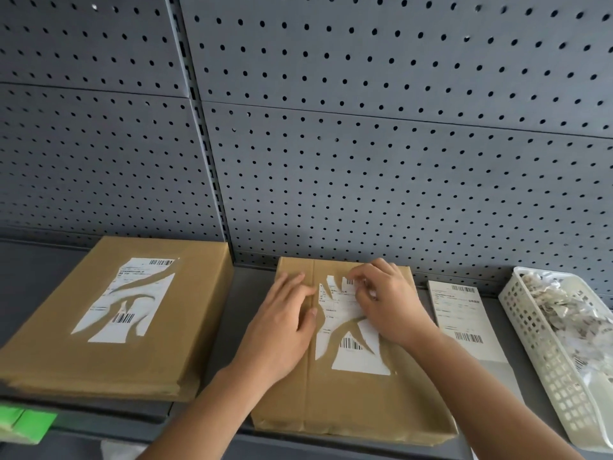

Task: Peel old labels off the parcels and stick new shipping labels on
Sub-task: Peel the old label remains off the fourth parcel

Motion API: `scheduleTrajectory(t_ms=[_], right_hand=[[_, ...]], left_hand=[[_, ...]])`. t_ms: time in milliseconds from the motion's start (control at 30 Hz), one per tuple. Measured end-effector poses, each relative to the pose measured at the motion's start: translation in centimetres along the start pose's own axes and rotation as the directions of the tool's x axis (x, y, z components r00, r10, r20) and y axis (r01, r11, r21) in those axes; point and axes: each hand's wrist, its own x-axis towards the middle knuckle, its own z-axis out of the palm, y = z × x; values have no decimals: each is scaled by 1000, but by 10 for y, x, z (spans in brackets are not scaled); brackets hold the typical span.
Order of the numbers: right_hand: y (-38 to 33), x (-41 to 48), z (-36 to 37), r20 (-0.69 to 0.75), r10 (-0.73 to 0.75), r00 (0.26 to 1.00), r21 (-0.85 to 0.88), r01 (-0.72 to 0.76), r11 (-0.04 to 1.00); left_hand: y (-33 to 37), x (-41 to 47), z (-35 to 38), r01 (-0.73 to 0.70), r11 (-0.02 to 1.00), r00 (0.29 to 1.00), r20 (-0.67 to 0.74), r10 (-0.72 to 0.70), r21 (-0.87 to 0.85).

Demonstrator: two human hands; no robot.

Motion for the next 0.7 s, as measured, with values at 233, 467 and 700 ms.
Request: scheduleTrajectory(t_ms=[233,467,700], right_hand=[[-4,22,16,74,-35,997,8,34,999],[-4,25,24,64,-75,995,-88,81,993],[-1,24,23,24,-60,998,28,60,998]], left_hand=[[0,2,1,-15,999,1000,-4,15,40],[3,2,-1,9,998,1000,22,-11,64],[2,2,-1,15,998,1000,22,-16,53]])
